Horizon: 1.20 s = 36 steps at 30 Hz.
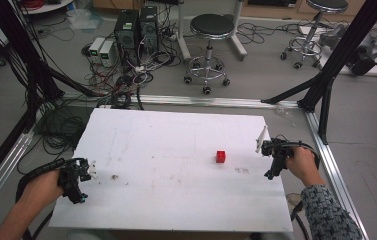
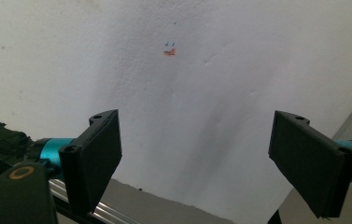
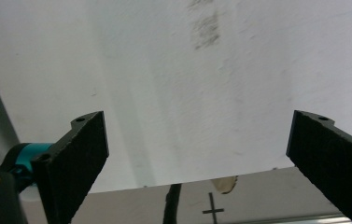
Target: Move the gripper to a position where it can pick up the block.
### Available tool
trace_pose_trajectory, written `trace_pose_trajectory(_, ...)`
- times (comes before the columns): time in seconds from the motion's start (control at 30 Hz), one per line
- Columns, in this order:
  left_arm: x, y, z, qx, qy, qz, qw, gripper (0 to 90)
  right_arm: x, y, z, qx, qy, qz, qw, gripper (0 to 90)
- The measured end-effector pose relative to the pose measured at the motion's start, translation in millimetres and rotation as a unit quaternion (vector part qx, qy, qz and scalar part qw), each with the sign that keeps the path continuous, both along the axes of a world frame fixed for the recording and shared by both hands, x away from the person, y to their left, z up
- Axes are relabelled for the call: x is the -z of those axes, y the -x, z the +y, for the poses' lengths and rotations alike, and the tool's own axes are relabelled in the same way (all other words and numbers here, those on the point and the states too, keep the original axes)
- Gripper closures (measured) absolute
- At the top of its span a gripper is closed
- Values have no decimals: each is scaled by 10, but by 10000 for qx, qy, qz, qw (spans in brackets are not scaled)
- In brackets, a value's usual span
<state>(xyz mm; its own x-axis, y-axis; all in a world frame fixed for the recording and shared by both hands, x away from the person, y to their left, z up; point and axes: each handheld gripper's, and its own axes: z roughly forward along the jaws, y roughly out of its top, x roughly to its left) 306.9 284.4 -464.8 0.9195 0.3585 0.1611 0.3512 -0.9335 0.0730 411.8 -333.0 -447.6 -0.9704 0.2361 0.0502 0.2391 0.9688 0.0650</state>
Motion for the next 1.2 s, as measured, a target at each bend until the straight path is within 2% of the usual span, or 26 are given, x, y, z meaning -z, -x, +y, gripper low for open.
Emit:
trace_pose_trajectory(0.17,-5,0,-4,-12,3,-13,10000,177,-142,-200,107,-119,-41,-106,9999,48)
trace_pose_trajectory(0.2,-6,-1,-6,-1,5,-23,10000,177,-142,-200,107,-119,-41,-106,9999,48)
trace_pose_trajectory(0.23,-11,-3,-7,16,-13,-35,10000,176,-209,-271,179,-205,-83,-157,9996,48)
trace_pose_trajectory(0.3,-14,-4,-7,-6,-13,-45,10000,175,-241,-303,219,-223,-95,-138,9996,48)
trace_pose_trajectory(0.37,-7,1,-7,-28,9,-38,10000,175,-324,-387,342,-331,-103,-153,9993,48)
trace_pose_trajectory(0.53,-23,4,-4,-11,-6,-55,10000,175,-381,-482,496,-502,-193,-166,9984,48)
trace_pose_trajectory(0.6,-28,4,0,-24,-12,-69,10000,175,-362,-534,601,-591,-198,-156,9979,48)
trace_pose_trajectory(0.8,-25,7,7,-48,8,-71,10000,175,-268,-598,748,-696,-201,-160,9972,48)
trace_pose_trajectory(1.0,-49,0,16,-36,-47,-84,9999,174,-79,-645,965,-868,-282,-140,9957,48)
trace_pose_trajectory(1.2,-47,5,22,-93,-3,-102,9999,174,70,-667,1093,-993,-299,-86,9946,48)
